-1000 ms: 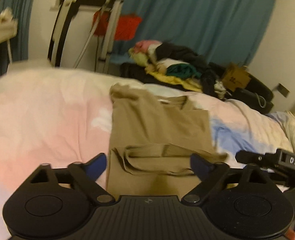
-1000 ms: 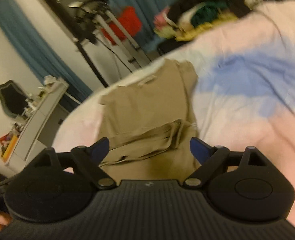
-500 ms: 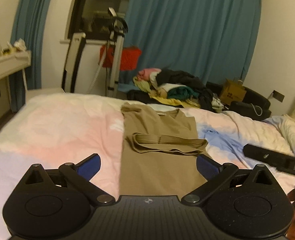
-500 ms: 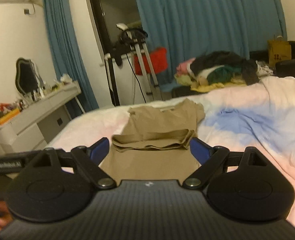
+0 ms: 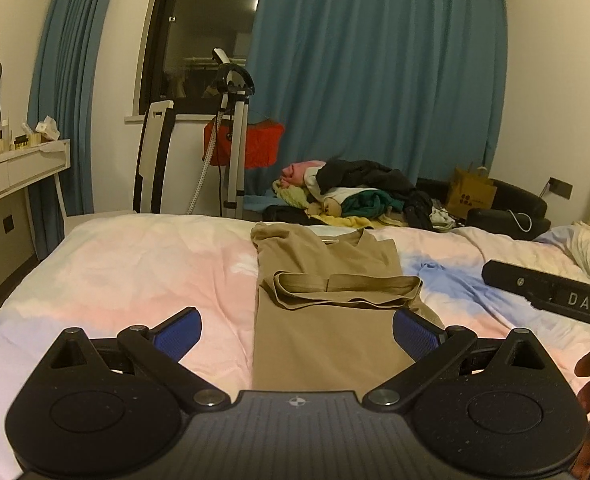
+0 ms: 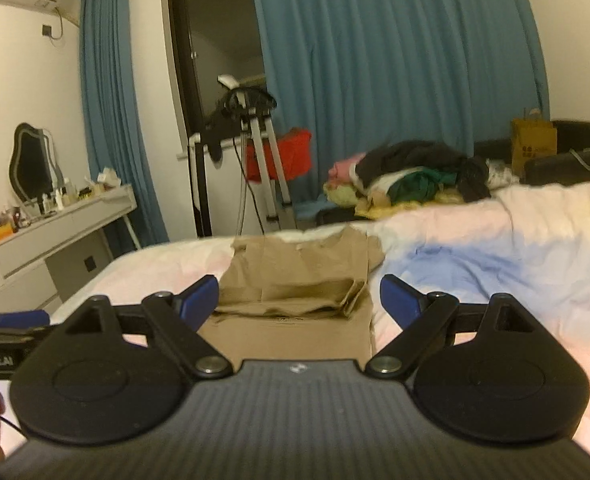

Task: Fold clothes

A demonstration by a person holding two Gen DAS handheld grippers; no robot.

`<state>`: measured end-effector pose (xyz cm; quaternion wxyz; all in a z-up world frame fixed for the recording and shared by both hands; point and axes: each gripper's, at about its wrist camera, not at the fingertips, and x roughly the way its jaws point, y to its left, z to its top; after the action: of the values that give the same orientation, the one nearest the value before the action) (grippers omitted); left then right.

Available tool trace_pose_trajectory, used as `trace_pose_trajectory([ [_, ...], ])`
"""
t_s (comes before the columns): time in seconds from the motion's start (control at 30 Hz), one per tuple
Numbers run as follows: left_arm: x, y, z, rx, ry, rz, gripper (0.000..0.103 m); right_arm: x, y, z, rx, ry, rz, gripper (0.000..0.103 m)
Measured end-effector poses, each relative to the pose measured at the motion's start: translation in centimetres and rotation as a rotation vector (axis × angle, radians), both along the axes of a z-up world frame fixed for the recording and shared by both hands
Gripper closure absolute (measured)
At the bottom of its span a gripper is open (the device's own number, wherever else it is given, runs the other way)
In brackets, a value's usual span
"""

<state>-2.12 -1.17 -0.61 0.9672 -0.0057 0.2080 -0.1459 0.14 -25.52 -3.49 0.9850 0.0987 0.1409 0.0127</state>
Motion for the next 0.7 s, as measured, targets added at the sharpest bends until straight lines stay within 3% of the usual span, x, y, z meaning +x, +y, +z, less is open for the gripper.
trace_pose_trajectory([
  [0.1, 0.2, -0.2, -0.5, 0.005, 0.013, -0.005, 0.001, 0.4, 0.6, -0.1, -0.054, 0.060, 0.016, 0.014],
  [0.2, 0.8, -0.3, -1.4, -0.022, 0.078, -0.015, 0.001, 0.6, 0.9, -0.4, -0.060, 0.090, 0.021, 0.014],
  [0.5, 3.4, -0.2, -5.8, -0.164, 0.379, -0.060, 0.001, 0.9, -0.2, -1.5, 0.091, 0.156, 0.023, 0.016],
  [0.57, 4.3, 0.1, -7.1, -0.211, 0.452, -0.048, 0.001, 1.0, -0.5, -1.9, 0.125, 0.193, 0.019, 0.031],
  [0.7, 6.5, 0.9, -9.8, -0.300, 0.609, -0.016, 0.007, 1.3, -1.2, -2.6, 0.205, 0.241, 0.018, 0.036],
])
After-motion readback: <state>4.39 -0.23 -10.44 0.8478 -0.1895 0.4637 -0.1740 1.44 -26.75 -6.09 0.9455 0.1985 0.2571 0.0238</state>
